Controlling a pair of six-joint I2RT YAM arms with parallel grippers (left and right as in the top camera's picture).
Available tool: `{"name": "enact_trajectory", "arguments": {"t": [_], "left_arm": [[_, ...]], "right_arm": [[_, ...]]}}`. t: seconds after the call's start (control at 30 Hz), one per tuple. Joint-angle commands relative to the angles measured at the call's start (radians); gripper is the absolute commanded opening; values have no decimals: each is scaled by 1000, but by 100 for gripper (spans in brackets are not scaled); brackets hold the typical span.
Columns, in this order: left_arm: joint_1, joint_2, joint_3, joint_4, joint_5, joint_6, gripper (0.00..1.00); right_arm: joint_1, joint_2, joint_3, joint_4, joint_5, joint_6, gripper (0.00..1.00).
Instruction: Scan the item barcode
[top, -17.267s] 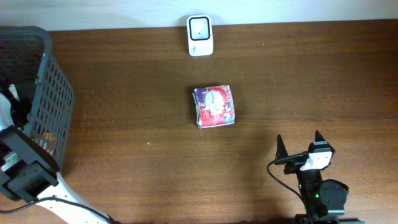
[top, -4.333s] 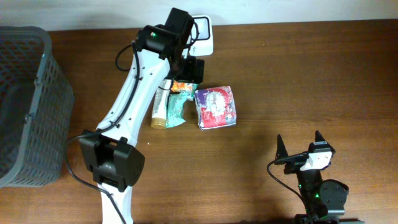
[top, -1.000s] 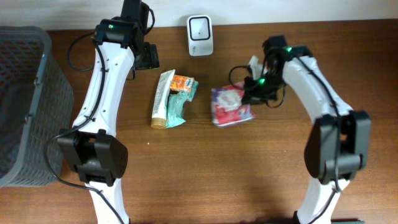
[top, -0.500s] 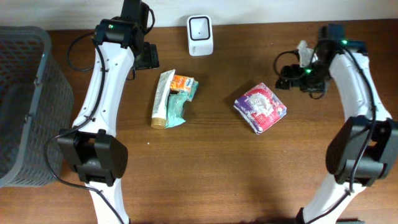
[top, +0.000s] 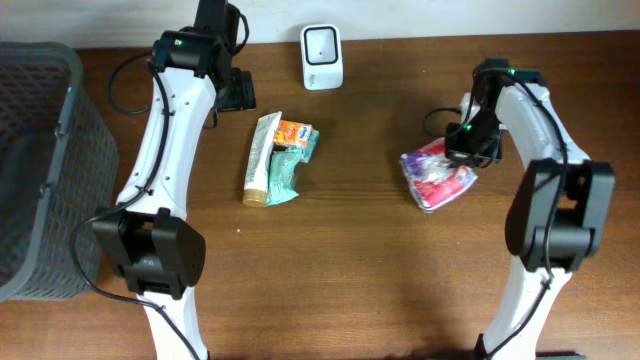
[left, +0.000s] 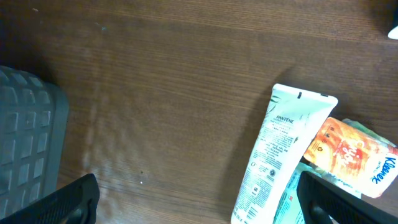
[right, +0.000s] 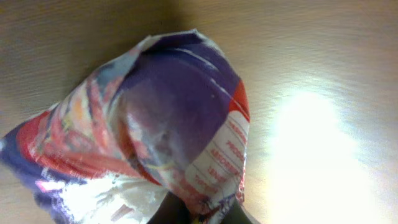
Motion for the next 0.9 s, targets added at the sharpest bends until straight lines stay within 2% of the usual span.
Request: {"name": "enact_trajectory", "arguments": {"t": [0.0,0.07,0.1,0.17,0.23,0.3,0.33,0.4,0.5,0.57,0.6,0.7,0.77,0.83,0.87], "left_arm": [[0,-11,0,2,-11,-13,99],[0,-11,0,2,-11,-13,99],[0,-11,0,2,-11,-13,99],[0,-11,0,2,-11,-13,99],[0,-11,0,2,-11,-13,99],[0,-11,0,2,-11,-13,99],[0,-11,0,2,-11,-13,99],[0,-11,0,2,-11,-13,99],[0,-11,0,2,-11,-13,99],[0,-11,0,2,-11,-13,99],[0,-11,0,2,-11,-13,99],[0,-11,0,2,-11,-13,99],[0,-11,0,2,-11,-13,99],[0,-11,0,2,-11,-13,99],[0,-11,0,2,-11,-13,99]], "right_arm": [[122,-129,28,-81,584,319,4],[229,-128,10,-135,774,455,4],[264,-124,-23,-114,782,465,4],[307,-99,-107,-35,761,464,4],[346,-88,-150,20,613,464,7],[412,-89,-130,36,474,464,31],[459,-89,-105,42,386,463,48],[517,-89,-60,54,280,459,89],[523,-89,88,24,115,317,96],[431,-89,217,-70,109,295,99],[367,-89,229,-85,70,232,99],[177,-83,220,-153,-55,70,99],[40,-83,158,-179,-261,-106,99],[-21,-83,31,-178,-511,-278,100],[-19,-83,-35,-150,-562,-312,97]]}}
